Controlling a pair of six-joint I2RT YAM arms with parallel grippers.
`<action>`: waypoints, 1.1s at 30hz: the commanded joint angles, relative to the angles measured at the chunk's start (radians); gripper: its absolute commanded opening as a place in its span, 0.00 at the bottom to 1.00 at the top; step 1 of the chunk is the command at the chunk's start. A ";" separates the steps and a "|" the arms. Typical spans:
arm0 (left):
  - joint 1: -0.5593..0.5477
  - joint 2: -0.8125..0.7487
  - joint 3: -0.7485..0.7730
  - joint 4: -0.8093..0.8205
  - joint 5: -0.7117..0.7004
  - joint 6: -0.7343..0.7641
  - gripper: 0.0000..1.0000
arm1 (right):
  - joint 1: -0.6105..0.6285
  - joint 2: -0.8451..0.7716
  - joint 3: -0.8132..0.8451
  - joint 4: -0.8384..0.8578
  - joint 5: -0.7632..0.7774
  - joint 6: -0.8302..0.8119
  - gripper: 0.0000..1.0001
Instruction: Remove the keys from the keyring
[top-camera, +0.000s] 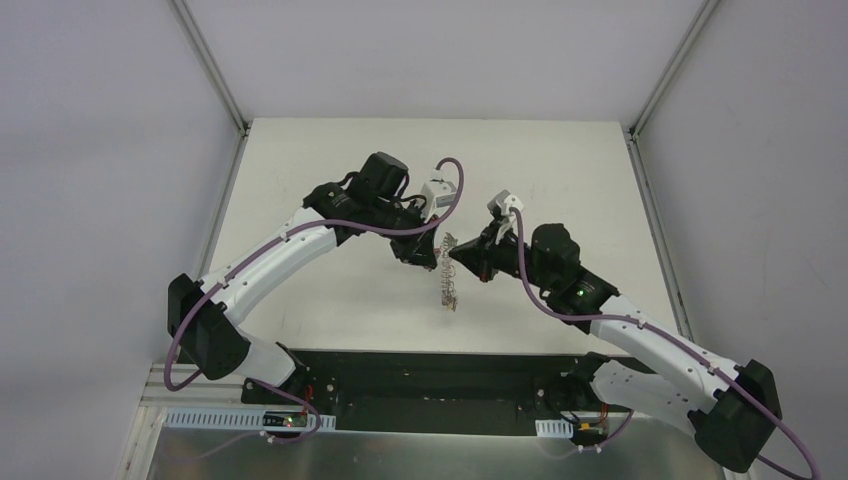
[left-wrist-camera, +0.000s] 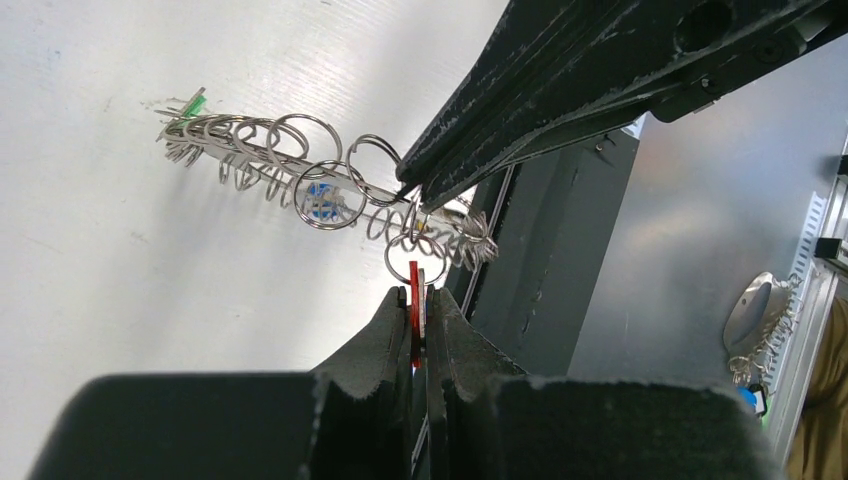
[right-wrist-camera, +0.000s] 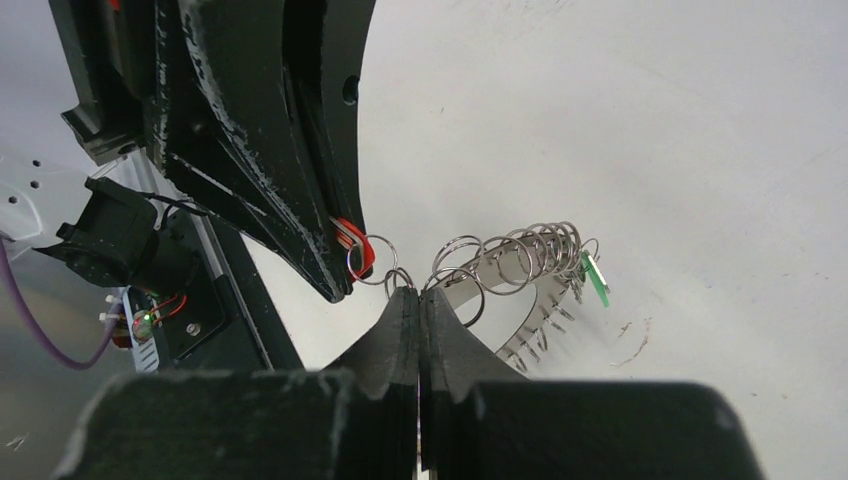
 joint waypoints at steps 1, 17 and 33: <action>0.008 -0.061 -0.005 -0.041 -0.023 0.015 0.00 | -0.017 0.008 0.032 -0.073 -0.048 0.006 0.00; 0.008 -0.055 -0.011 -0.033 0.000 0.012 0.00 | -0.016 -0.007 0.003 -0.060 -0.233 -0.070 0.53; 0.014 -0.048 0.015 -0.034 0.026 -0.081 0.00 | -0.015 -0.152 -0.176 0.141 -0.179 -0.135 0.46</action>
